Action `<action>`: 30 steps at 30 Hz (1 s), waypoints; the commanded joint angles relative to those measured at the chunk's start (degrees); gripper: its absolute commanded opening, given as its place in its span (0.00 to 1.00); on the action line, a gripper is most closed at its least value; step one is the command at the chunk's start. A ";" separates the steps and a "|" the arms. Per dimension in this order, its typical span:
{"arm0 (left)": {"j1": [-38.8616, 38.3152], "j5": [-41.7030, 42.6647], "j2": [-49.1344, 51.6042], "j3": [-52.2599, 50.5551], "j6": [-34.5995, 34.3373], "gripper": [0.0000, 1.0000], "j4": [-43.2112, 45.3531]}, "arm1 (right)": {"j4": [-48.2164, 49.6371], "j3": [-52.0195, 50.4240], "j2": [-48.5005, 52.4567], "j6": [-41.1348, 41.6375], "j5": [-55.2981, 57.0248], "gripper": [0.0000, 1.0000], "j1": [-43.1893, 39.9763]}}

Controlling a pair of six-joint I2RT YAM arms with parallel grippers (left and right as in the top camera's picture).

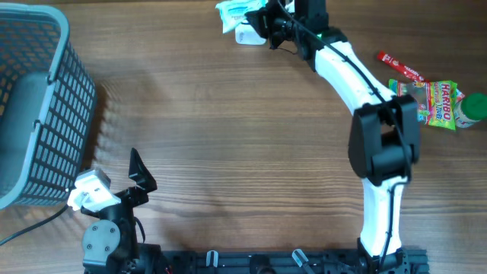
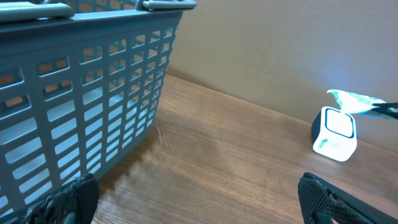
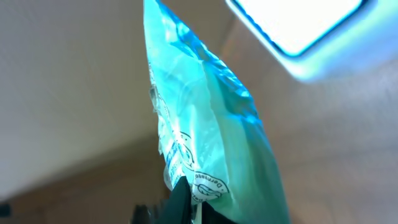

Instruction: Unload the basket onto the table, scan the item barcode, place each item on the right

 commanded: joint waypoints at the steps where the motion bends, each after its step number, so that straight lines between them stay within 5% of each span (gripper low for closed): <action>1: -0.26 0.26 -0.50 -0.48 -0.33 1.00 0.13 | 5.38 0.83 6.14 7.98 3.93 0.05 0.44; 8: -0.26 0.26 -0.50 -0.48 -0.33 1.00 0.13 | 13.88 0.96 13.33 15.43 3.82 0.05 1.18; 20: -0.26 0.26 -0.50 -0.48 -0.33 1.00 0.13 | 18.71 2.03 10.73 12.39 -4.42 0.05 1.64; 26: -0.26 0.26 -0.50 -0.48 -0.33 1.00 0.13 | 8.09 2.03 3.91 6.16 -6.12 0.05 0.87; 30: -0.26 0.26 -0.50 -0.48 -0.33 1.00 0.13 | -12.07 2.03 -2.93 -4.11 -0.13 0.05 -1.60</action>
